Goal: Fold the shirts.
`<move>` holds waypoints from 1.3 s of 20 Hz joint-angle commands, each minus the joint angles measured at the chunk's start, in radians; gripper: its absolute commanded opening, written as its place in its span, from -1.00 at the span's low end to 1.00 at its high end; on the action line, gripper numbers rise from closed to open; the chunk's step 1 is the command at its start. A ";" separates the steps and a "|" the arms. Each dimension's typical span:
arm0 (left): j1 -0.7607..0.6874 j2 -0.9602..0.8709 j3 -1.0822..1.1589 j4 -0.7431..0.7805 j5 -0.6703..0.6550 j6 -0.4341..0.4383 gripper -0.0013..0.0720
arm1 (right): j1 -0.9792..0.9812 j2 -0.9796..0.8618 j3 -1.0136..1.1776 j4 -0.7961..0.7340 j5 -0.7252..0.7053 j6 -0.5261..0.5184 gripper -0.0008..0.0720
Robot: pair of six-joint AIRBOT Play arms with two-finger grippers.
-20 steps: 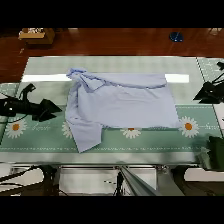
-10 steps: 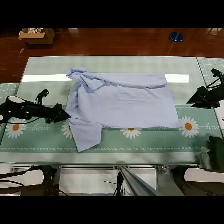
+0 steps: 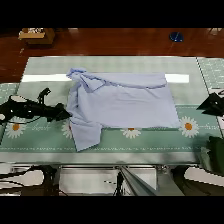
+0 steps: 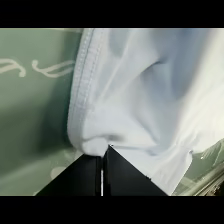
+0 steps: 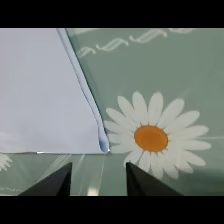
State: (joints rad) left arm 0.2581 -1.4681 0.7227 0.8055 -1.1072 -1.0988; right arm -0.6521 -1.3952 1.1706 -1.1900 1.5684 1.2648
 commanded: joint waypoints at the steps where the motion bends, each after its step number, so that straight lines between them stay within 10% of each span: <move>1: -0.001 0.011 0.000 0.009 -0.046 0.014 -0.89 | -0.089 0.039 -0.170 0.043 -0.033 -0.018 0.21; 13: -0.001 0.015 0.000 -0.077 -0.064 0.055 -0.89 | 0.047 0.045 -0.512 0.218 -0.427 -0.040 0.32; 14: -0.001 0.015 0.000 -0.099 -0.064 0.071 -0.89 | 0.080 0.046 -0.512 0.234 -0.462 -0.040 0.21; 16: -0.001 0.022 0.012 -0.130 -0.073 0.101 -0.89 | 0.117 0.047 -0.488 0.340 -0.454 -0.087 -0.86; 21: -0.001 0.240 0.221 -0.147 -0.126 0.119 -0.90 | 0.123 0.185 -0.197 0.484 -0.221 -0.211 -0.90; 26: -0.001 0.579 0.695 -0.153 -0.012 0.119 -0.90 | 0.150 0.443 0.221 0.476 -0.388 -0.177 -0.90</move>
State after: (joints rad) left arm 0.2569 -1.0557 1.1847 0.6594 -1.2068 -0.9829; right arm -0.5152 -1.0779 1.1847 -0.7326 1.2747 1.0737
